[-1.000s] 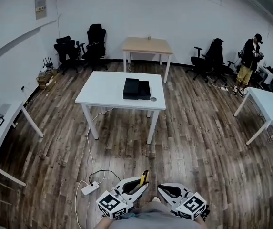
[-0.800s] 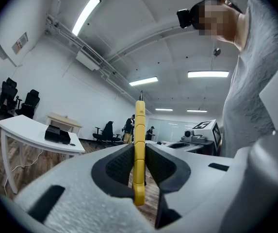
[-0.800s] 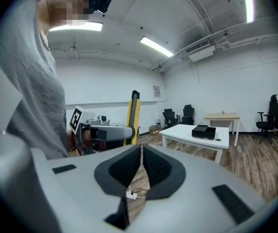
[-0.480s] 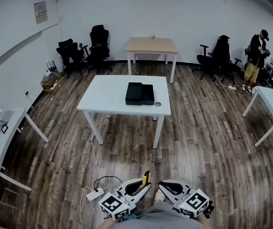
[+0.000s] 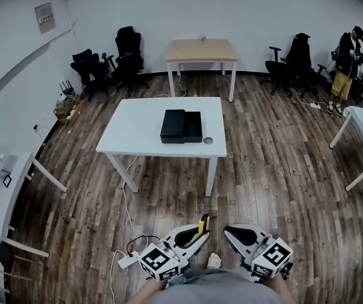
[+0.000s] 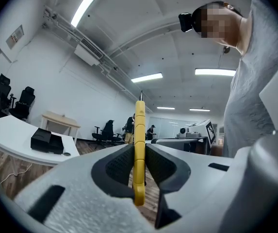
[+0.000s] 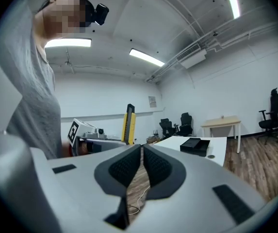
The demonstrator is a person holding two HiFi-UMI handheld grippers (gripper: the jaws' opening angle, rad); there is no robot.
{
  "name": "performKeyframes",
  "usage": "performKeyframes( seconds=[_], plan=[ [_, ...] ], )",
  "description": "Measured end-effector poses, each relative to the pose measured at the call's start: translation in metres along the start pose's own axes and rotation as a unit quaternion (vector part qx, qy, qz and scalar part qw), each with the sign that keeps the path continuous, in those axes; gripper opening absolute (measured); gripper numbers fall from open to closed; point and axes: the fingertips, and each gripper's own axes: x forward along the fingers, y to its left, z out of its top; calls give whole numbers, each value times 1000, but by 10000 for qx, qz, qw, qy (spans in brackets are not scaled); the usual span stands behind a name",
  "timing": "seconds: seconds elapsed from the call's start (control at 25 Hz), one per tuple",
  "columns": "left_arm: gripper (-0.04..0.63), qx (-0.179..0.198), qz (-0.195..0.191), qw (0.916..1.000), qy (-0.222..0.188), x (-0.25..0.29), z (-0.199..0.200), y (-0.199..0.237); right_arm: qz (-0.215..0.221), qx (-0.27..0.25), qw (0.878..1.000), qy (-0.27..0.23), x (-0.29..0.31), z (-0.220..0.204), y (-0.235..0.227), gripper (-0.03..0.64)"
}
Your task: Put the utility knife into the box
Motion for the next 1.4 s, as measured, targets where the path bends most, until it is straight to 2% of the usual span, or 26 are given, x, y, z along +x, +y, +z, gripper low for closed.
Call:
performKeyframes(
  seconds=[0.36,0.64,0.92,1.4],
  plan=[
    [84,147,293,9994,47,52,12,38,245,-349,9991,45,9,10,-66,31],
    [84,121,605,9981,39,63,13,56,469,-315,9984,-52,19,13,-85,31],
    [84,0,655,9979,31,70,10,78,492,-175,9986,21,39,9,-98,31],
    [84,-77,683,9975,178,97,24,173,390,-3,9992,57,104,20,-154,31]
  ],
)
